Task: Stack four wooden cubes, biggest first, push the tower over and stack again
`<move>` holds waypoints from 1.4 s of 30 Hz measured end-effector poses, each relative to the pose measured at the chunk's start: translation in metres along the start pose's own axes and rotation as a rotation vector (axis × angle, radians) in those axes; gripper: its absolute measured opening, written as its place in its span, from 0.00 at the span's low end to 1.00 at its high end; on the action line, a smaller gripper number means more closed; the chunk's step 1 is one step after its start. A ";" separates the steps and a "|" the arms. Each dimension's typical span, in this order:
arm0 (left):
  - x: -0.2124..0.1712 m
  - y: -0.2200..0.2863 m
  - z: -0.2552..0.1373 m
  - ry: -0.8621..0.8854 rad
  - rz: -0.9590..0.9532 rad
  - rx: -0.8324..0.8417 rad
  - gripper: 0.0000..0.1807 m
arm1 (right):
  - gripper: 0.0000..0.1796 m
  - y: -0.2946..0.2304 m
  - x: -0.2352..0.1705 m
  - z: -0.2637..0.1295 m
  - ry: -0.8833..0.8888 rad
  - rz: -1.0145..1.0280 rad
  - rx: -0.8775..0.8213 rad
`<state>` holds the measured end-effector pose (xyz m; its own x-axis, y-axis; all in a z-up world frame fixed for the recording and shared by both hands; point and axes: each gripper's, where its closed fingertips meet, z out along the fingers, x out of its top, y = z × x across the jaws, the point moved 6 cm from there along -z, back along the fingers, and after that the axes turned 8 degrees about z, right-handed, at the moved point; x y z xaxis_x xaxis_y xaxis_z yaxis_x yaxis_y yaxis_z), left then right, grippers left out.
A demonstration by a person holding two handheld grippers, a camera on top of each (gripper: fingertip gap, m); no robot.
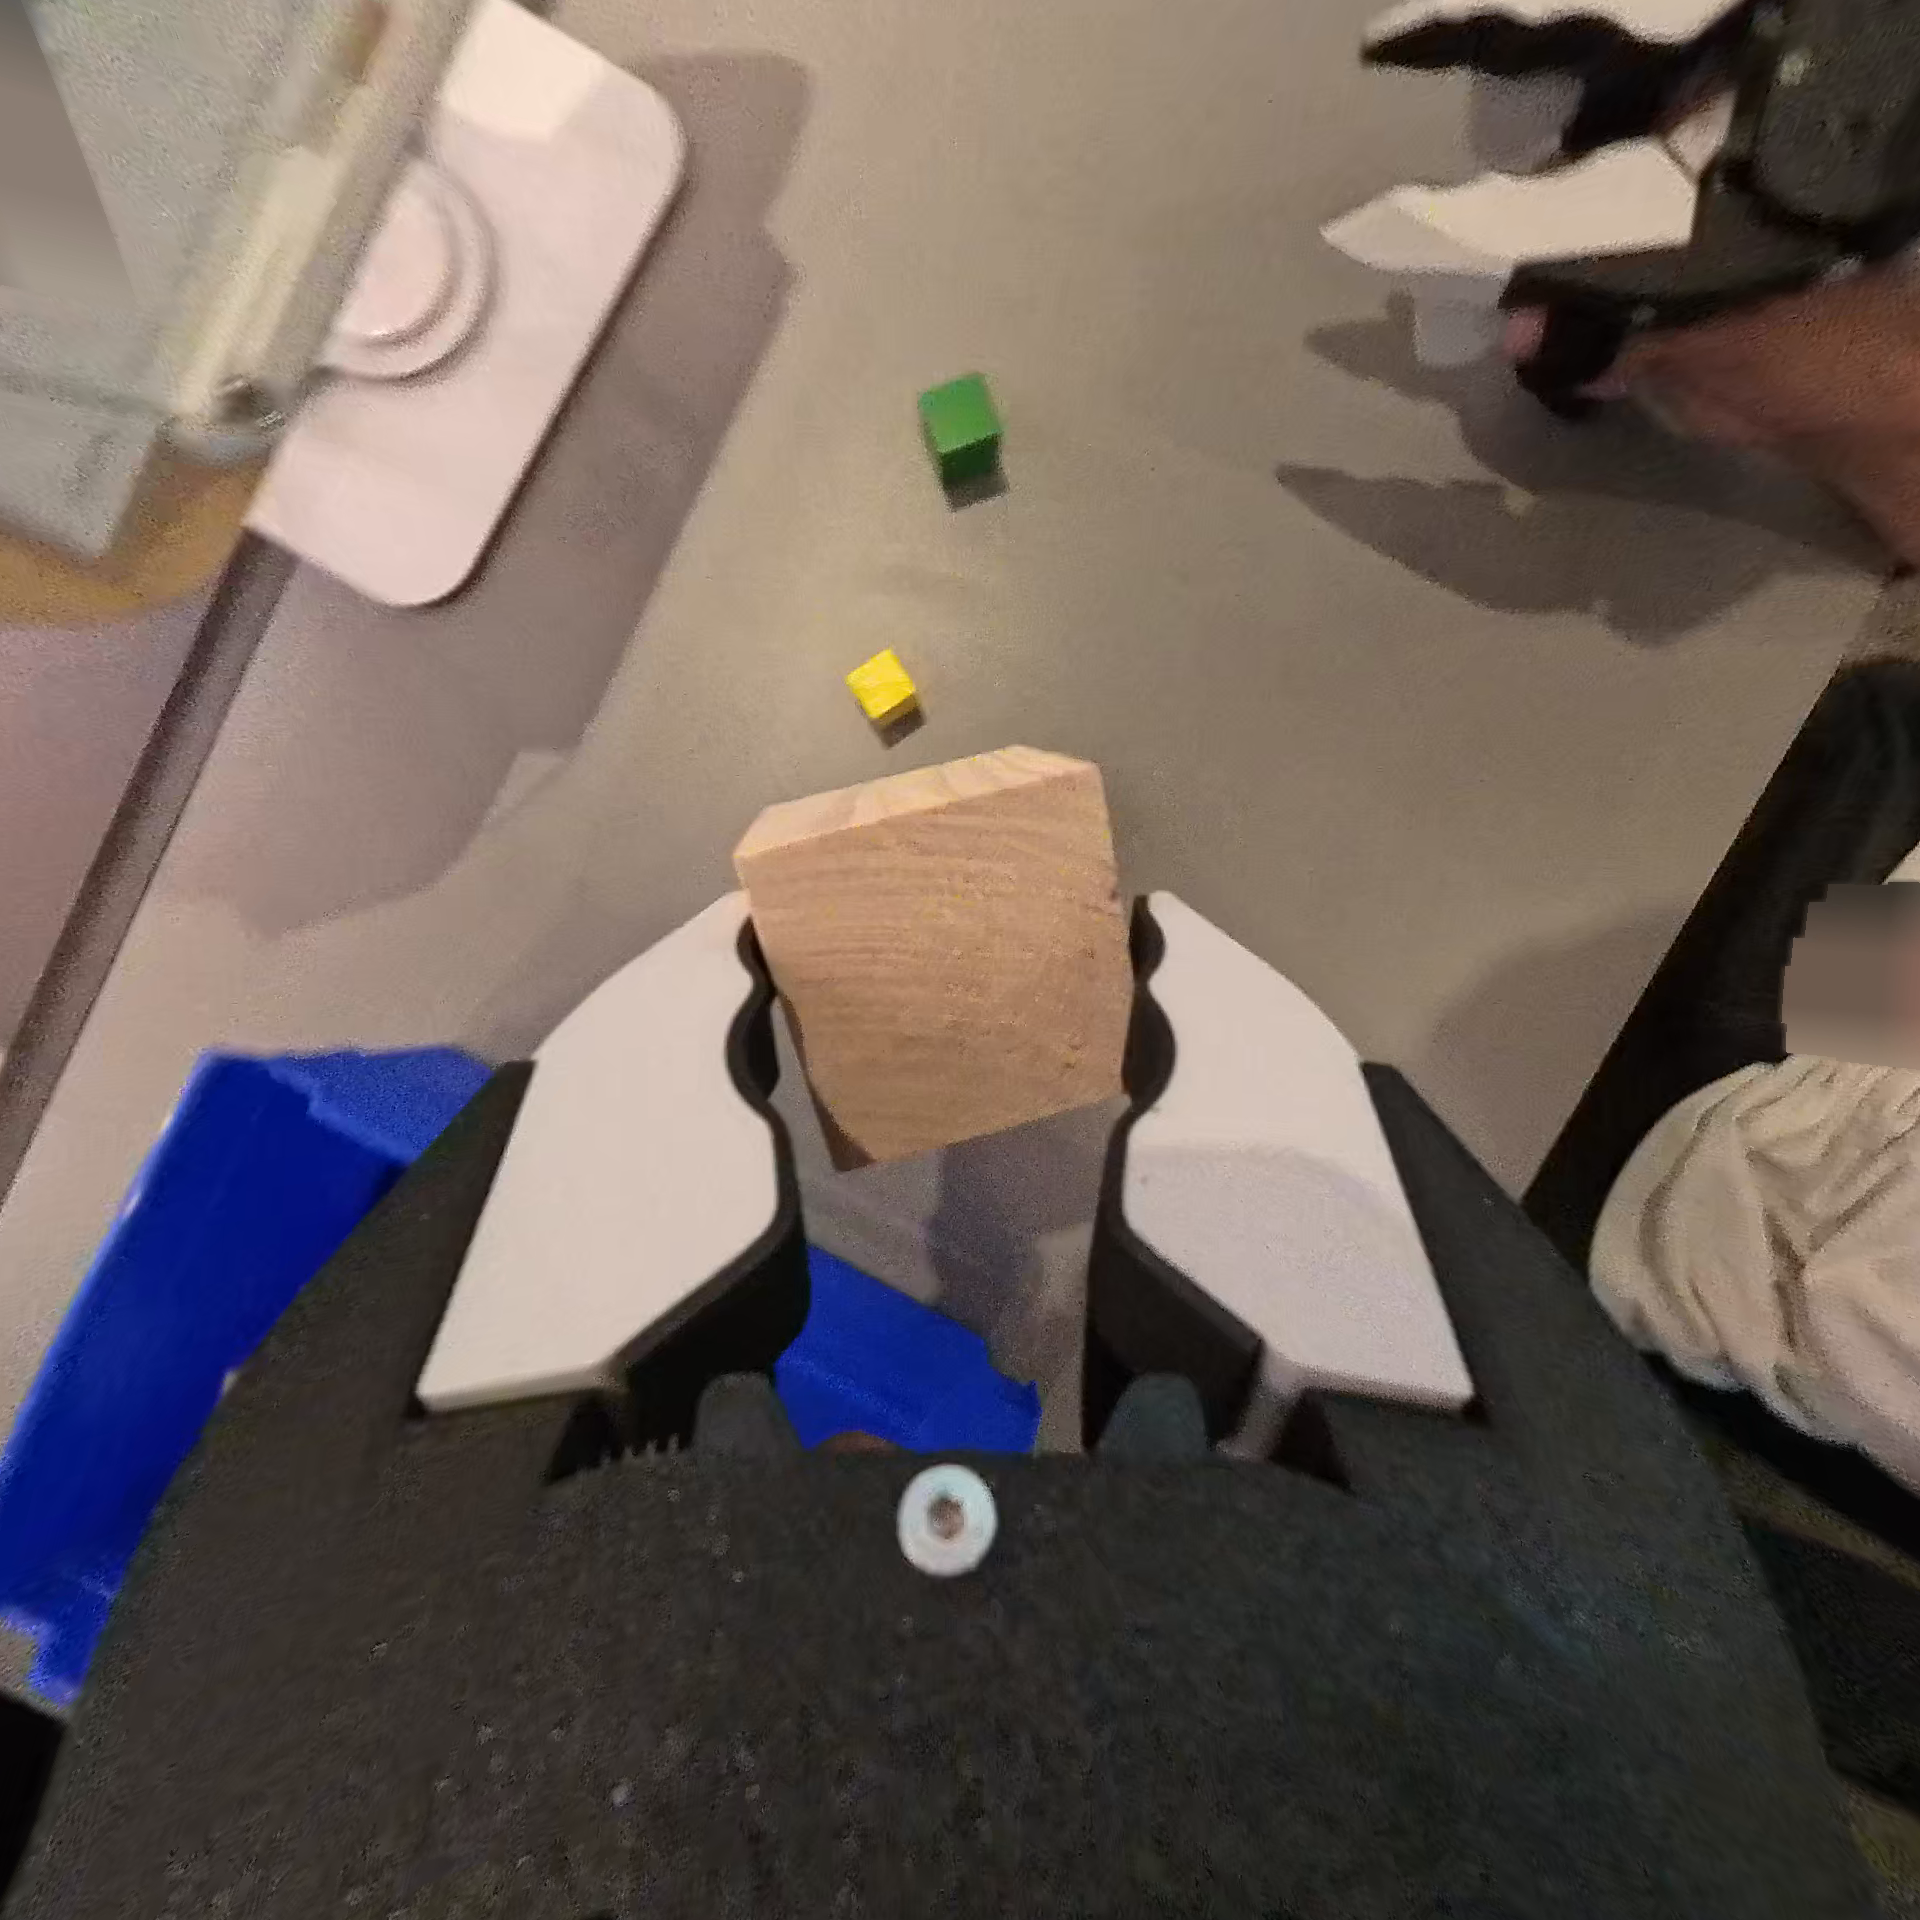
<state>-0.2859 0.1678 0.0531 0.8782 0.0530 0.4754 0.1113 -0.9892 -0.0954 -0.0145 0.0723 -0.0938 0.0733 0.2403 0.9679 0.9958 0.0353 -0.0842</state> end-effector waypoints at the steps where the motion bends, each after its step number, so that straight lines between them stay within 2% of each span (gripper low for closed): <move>1: 0.007 0.006 0.015 -0.034 0.040 -0.010 0.36 | 0.26 0.000 0.000 0.000 0.001 0.000 0.001; 9: 0.036 0.039 0.132 -0.203 0.197 -0.177 0.36 | 0.27 -0.002 0.000 0.000 -0.006 -0.016 0.004; 15: 0.042 0.058 0.175 -0.269 0.271 -0.243 0.36 | 0.27 -0.001 0.000 -0.001 -0.004 -0.005 0.004; 32: 0.033 0.070 0.199 -0.307 0.287 -0.310 0.36 | 0.27 -0.001 -0.001 -0.001 -0.008 -0.003 0.007; 39: 0.029 0.072 0.195 -0.296 0.296 -0.351 0.36 | 0.27 -0.001 -0.001 -0.001 -0.008 -0.002 0.007; 42: 0.037 0.073 0.179 -0.220 0.274 -0.358 0.38 | 0.27 -0.001 -0.001 -0.001 -0.010 -0.005 0.008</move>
<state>-0.1617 0.1222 -0.0931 0.9343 -0.2263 0.2755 -0.2703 -0.9535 0.1334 -0.0155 0.0713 -0.0944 0.0677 0.2495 0.9660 0.9957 0.0440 -0.0811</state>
